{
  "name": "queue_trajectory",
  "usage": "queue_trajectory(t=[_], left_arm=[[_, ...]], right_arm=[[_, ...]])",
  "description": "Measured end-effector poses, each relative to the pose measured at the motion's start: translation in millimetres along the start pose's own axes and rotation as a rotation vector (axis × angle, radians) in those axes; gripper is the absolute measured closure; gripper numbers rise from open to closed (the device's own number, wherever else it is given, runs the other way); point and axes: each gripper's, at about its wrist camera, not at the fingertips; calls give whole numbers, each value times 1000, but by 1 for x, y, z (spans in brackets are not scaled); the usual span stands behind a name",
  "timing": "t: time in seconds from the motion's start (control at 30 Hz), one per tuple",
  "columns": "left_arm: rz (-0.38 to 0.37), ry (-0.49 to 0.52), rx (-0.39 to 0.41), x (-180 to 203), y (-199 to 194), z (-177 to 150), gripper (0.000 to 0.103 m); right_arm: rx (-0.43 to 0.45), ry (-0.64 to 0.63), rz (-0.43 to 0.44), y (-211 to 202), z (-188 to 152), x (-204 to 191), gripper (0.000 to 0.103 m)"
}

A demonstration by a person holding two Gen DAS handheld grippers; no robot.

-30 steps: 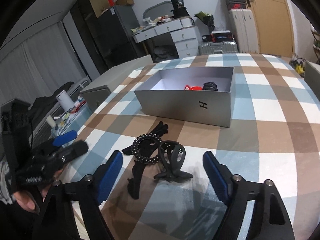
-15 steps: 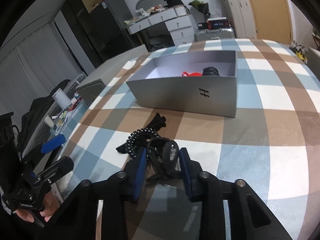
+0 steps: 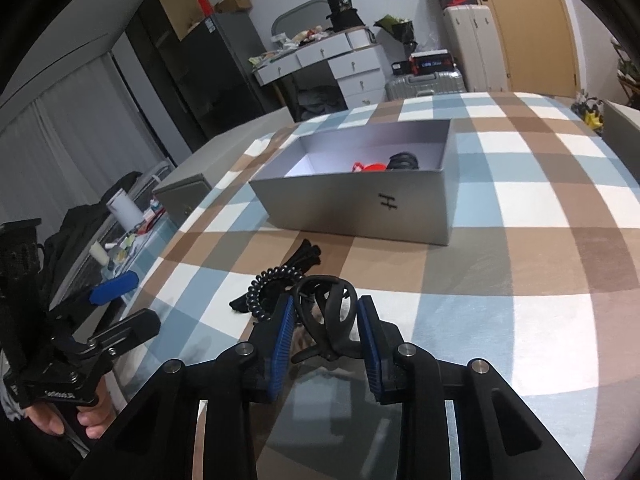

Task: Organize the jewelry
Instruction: 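Grasp a black loop-shaped hair accessory with the right tool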

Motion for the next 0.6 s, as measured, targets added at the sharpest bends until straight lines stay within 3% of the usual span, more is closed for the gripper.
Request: queue_trajectory(t=[0.27,0.43,0.6], left_arm=[[11,20,-54,11,9,8,3],[5,64,-70,22,19,19,3],[-24,141,-138,40,35,26,3]], right_arm=[[31,-14,-22,-16,-4,6,72],[54,-15,-42,-26,-8,11,72],[69,0,-52,-35,-13,19,72]])
Point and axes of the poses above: each gripper's, at about its wrist camera, not at the fingertips, and y roughly the way its jaws point, x to its right, z to its top, and after that the axes turned 9 degrees about -y, right-handed
